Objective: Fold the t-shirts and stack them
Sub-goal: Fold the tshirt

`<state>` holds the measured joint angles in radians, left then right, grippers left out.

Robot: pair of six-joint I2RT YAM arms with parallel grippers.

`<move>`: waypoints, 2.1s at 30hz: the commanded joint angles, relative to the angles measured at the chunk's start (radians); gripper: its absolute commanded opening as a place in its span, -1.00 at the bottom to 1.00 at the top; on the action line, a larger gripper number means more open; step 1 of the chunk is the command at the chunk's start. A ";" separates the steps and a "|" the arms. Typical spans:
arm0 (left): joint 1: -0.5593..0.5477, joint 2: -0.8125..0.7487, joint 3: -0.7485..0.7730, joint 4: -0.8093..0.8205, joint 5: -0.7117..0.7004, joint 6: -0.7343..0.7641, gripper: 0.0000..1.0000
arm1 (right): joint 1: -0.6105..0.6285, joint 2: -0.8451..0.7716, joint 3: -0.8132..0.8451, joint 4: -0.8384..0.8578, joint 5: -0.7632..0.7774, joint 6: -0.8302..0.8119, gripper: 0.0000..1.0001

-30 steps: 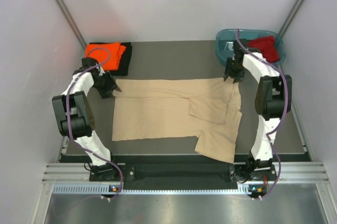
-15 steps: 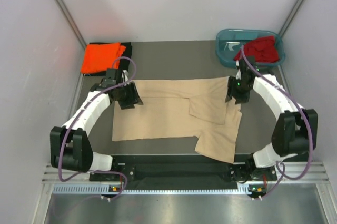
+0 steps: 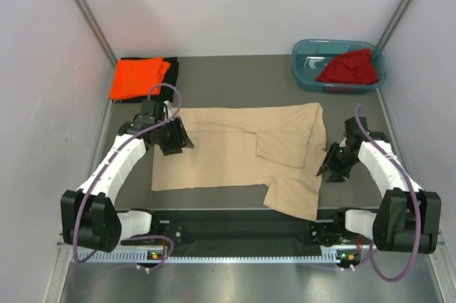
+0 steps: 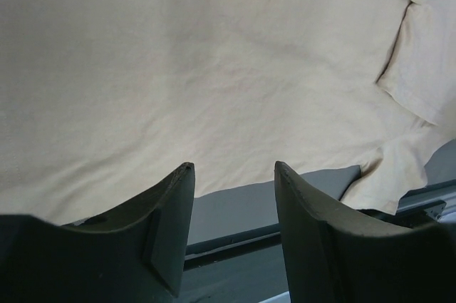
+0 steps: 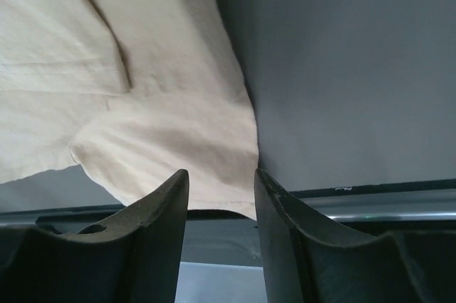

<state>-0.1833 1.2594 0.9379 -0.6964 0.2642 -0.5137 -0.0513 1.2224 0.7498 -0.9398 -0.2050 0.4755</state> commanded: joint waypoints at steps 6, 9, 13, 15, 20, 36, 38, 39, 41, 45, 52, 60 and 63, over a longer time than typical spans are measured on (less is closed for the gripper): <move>0.091 -0.103 -0.033 -0.043 -0.019 -0.077 0.07 | -0.042 -0.063 -0.122 -0.025 -0.001 0.020 -0.20; 0.130 -0.101 -0.011 -0.071 -0.029 -0.088 0.06 | -0.042 -0.051 -0.141 -0.014 -0.013 0.005 -0.20; 0.151 -0.101 -0.002 -0.092 -0.060 -0.121 0.04 | -0.041 -0.032 -0.174 0.036 -0.043 0.002 -0.21; 0.159 -0.109 -0.008 -0.091 -0.074 -0.143 0.04 | -0.041 -0.021 -0.179 0.058 -0.056 0.002 -0.22; 0.201 -0.120 -0.034 -0.101 -0.074 -0.174 0.04 | -0.041 -0.012 -0.204 0.079 -0.096 0.009 -0.26; 0.308 -0.123 -0.106 -0.156 -0.132 -0.266 0.04 | -0.042 -0.049 -0.199 0.121 -0.135 0.060 -1.00; 0.323 -0.117 -0.106 -0.176 -0.141 -0.279 0.05 | -0.042 -0.069 -0.178 0.104 -0.132 0.058 -1.00; 0.329 -0.118 -0.111 -0.184 -0.146 -0.299 0.05 | -0.041 -0.075 -0.172 0.081 -0.120 0.055 -1.00; 0.343 -0.124 -0.126 -0.212 -0.161 -0.324 0.05 | -0.041 -0.064 -0.159 0.070 -0.117 0.035 -1.00; 0.363 -0.153 -0.165 -0.282 -0.213 -0.411 0.02 | -0.036 -0.066 -0.127 0.059 -0.102 0.000 -1.00; 0.389 -0.166 -0.241 -0.324 -0.313 -0.473 0.01 | -0.001 -0.038 -0.055 0.039 -0.086 -0.029 -1.00; 0.400 -0.121 -0.301 -0.267 -0.390 -0.531 0.08 | 0.001 -0.021 -0.058 0.045 -0.086 -0.049 -1.00; 0.401 -0.111 -0.323 -0.262 -0.411 -0.546 0.08 | -0.001 -0.017 -0.055 0.044 -0.086 -0.049 -1.00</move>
<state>0.2092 1.1423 0.6327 -0.9714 -0.0948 -1.0153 -0.0589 1.2022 0.6628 -0.8848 -0.3004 0.4446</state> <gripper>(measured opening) 0.541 0.006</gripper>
